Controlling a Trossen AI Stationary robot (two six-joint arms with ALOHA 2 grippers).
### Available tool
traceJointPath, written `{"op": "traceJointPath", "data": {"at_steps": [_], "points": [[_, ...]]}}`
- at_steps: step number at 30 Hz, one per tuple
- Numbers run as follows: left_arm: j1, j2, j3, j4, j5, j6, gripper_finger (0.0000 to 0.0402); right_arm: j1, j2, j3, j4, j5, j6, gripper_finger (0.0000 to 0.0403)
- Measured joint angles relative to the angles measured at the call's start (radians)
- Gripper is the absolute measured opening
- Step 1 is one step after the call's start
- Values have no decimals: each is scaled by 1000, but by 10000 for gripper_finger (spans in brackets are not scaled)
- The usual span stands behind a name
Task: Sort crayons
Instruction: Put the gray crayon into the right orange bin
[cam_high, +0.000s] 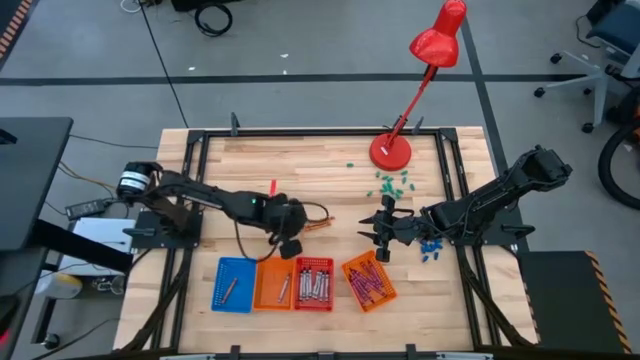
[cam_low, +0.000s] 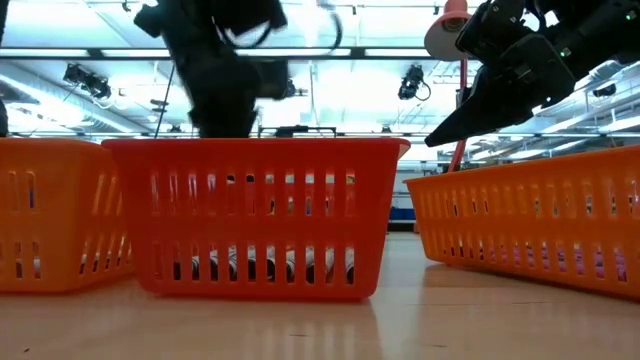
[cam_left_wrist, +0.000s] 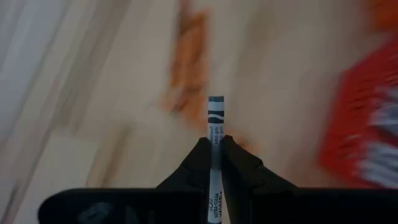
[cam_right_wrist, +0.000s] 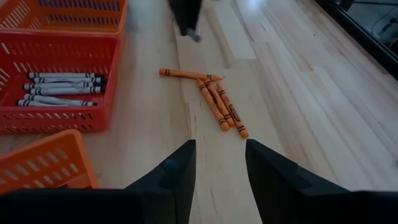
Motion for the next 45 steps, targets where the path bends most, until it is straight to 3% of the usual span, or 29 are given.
{"op": "traceJointPath", "data": {"at_steps": [8, 18, 25, 31, 39, 45], "points": [[-126, -10, 3, 241, -10, 269, 29, 0, 0, 0, -4, 1, 0, 144], [-344, -12, 3, 283, -54, 700, 30, -1, 0, 0, -28, 46, -4, 144], [-520, -12, 5, 276, -300, 784, 30, -11, 0, 0, -36, 55, -3, 144], [-621, -9, 5, 207, -430, 783, 30, -32, 0, 0, -36, 49, 0, 144], [-654, -8, 6, 64, -424, 754, 30, -60, 0, 0, -54, 46, -10, 144], [-642, -7, 6, -65, -347, 909, 38, -85, 0, 0, -61, 45, -16, 144]]}}
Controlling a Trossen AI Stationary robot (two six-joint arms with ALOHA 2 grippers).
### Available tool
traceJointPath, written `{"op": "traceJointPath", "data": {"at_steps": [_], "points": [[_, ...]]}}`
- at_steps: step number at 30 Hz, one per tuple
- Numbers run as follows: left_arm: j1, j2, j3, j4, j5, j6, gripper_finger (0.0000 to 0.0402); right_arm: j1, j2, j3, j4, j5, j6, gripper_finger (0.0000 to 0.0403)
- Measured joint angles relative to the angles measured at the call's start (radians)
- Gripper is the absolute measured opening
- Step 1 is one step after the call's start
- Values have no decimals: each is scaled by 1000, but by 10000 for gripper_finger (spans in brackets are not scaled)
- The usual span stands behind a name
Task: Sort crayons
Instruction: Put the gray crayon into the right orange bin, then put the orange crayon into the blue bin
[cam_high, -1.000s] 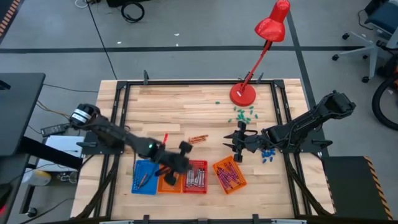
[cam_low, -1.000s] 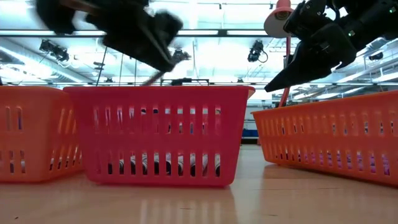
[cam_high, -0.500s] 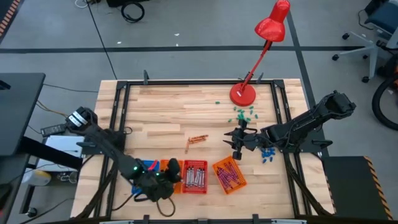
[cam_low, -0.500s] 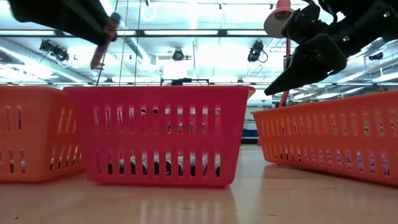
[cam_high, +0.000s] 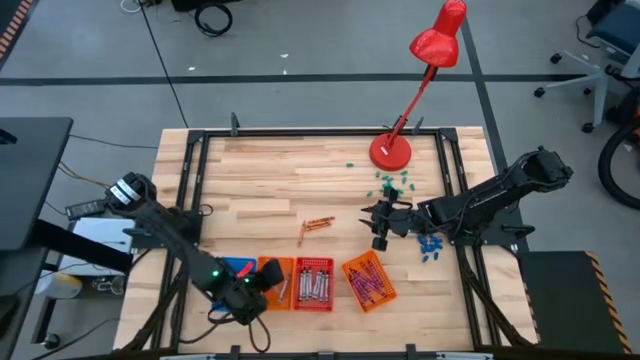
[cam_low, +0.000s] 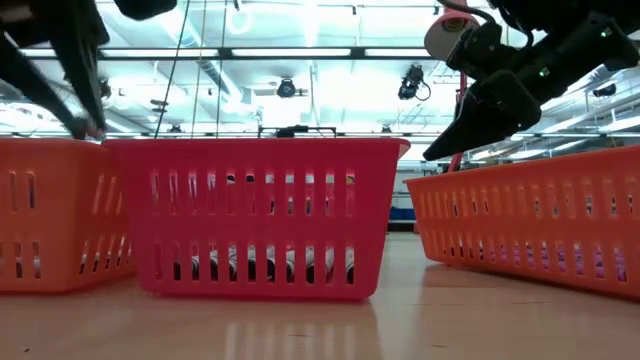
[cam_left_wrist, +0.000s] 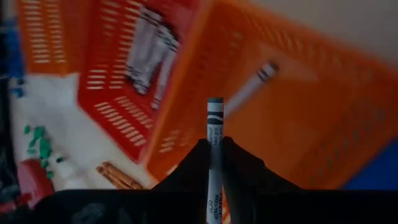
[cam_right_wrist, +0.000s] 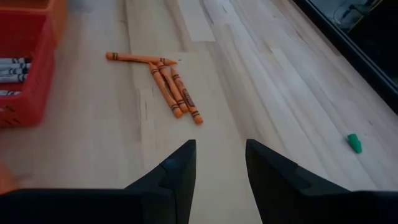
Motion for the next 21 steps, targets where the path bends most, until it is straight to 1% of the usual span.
{"op": "traceJointPath", "data": {"at_steps": [6, 9, 12, 13, 14, 17, 18, 20, 21], "points": [[34, 0, 0, -50, 64, 139, 84, -13, 0, 0, -17, -8, 19, 144], [47, 0, 0, -50, 64, 166, 109, -13, 0, 0, -41, -10, 37, 144], [59, 0, 0, -49, 58, 158, 130, -13, 0, 0, -63, -10, 43, 144], [64, 0, 0, -43, 39, 149, 135, -13, 0, 0, -66, -10, 43, 144], [68, 1, 0, -27, -3, 131, 138, -13, 0, 0, -67, -11, 43, 144], [92, 1, 0, 48, -181, 47, 140, -13, 0, 0, -70, -11, 43, 144], [110, 1, 0, 70, -211, 26, 138, -13, 0, 0, -71, -12, 43, 144], [149, 1, 0, 105, -208, -20, 133, -13, 0, 0, -72, -18, 43, 144], [171, 0, 0, 120, -184, -48, 130, -13, 0, 0, -72, -18, 43, 144]]}}
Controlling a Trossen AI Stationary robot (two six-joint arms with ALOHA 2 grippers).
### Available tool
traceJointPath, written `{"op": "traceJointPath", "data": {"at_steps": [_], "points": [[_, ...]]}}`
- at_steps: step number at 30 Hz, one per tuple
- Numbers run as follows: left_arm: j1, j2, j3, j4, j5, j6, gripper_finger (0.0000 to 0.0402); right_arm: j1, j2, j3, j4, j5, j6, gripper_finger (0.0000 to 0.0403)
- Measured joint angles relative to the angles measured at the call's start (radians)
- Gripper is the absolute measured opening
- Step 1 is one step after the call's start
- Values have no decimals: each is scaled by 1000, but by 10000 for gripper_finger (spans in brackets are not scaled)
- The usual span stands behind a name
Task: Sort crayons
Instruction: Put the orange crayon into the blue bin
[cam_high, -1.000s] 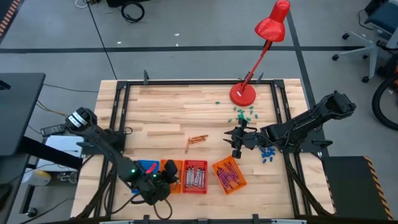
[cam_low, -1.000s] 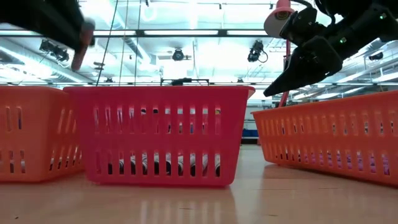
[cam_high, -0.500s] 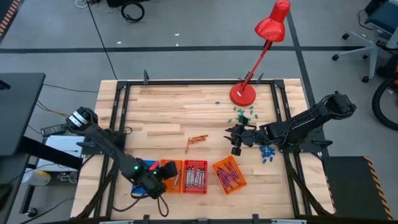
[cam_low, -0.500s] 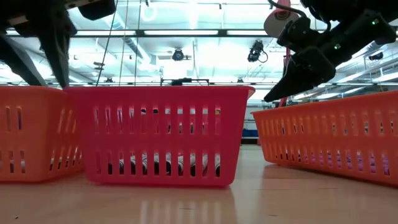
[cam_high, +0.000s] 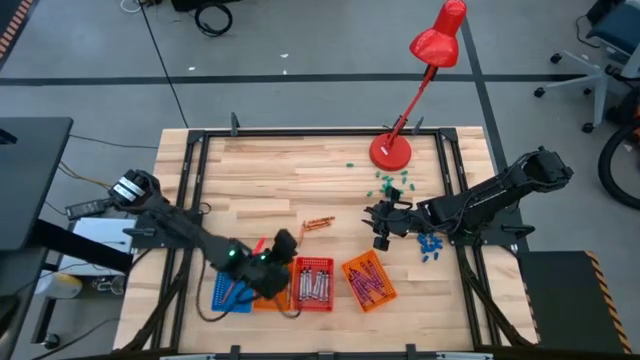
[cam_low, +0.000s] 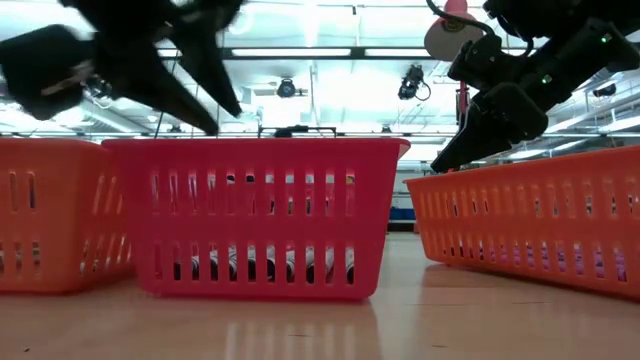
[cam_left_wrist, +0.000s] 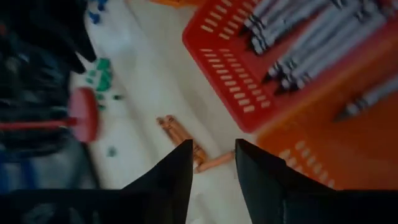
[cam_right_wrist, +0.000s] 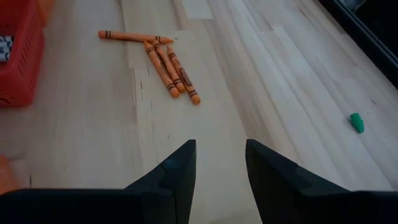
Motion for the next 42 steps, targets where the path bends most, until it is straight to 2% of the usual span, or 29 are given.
{"op": "traceJointPath", "data": {"at_steps": [4, 10, 16, 21, 24, 29, 38, 42], "points": [[93, 0, 0, 61, 128, -70, 117, 6, 0, 0, 0, 51, 7, 144], [240, 0, 0, 167, 174, -208, 103, 46, 0, 0, 0, 150, 8, 144], [418, 0, 0, 175, 294, -601, 90, 63, 0, 0, 0, 157, 8, 144], [545, 17, 0, 163, 544, -903, 78, 71, 0, 0, 0, 153, -3, 144], [571, 45, 1, 144, 625, -1019, 70, 72, 0, 0, -4, 152, -7, 144], [534, 108, 28, 66, 635, -1090, 62, 72, 0, -14, 6, 151, -7, 144], [455, 243, 221, -237, 473, -1157, 58, 56, 0, -71, 111, 143, -4, 144], [457, 264, 228, -237, 467, -1182, 78, 54, 0, -71, 121, 133, -8, 144]]}}
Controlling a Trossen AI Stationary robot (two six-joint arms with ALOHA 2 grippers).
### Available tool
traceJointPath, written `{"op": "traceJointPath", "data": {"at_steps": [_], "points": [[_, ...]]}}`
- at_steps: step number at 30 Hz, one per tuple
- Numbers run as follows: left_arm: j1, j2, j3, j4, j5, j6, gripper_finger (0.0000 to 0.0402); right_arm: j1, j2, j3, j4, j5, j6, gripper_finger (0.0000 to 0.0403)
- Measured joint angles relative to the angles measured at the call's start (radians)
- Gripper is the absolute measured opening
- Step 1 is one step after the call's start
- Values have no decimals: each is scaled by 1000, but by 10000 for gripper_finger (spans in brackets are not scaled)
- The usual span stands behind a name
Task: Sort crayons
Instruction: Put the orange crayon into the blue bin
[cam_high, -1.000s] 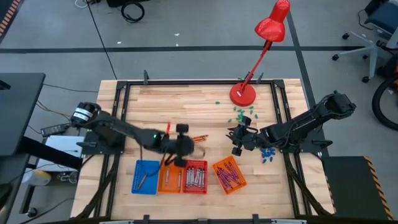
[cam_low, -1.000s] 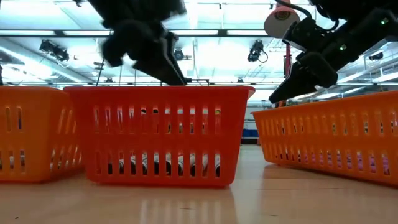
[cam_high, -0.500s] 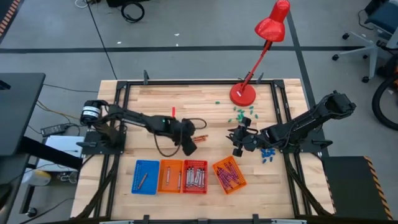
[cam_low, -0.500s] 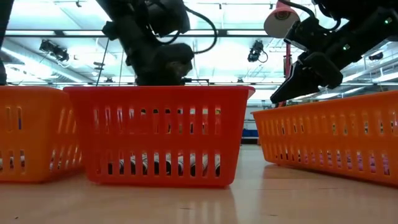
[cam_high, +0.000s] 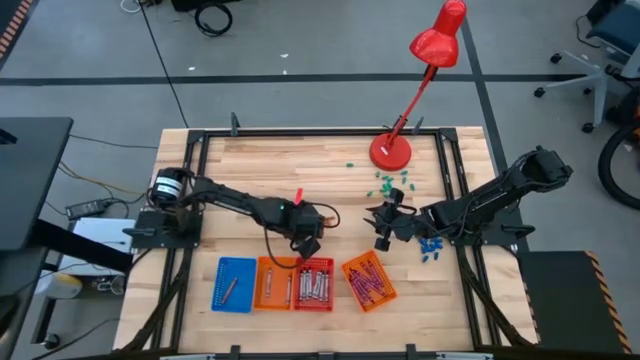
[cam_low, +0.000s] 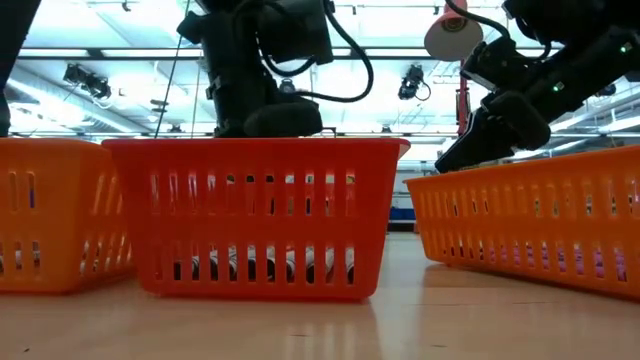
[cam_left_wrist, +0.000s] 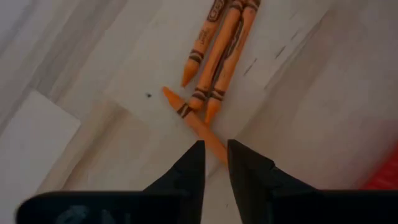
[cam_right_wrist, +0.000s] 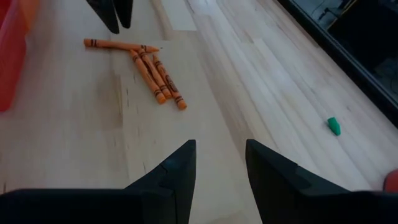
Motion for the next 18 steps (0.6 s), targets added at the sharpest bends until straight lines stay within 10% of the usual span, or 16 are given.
{"op": "traceJointPath", "data": {"at_steps": [9, 18], "points": [[13, 8, 0, 11, 42, -39, 161, 0, 0, 0, -1, -17, -3, 144], [12, 74, 0, 11, 62, -52, 163, 0, 0, 0, -6, -29, -3, 144]]}}
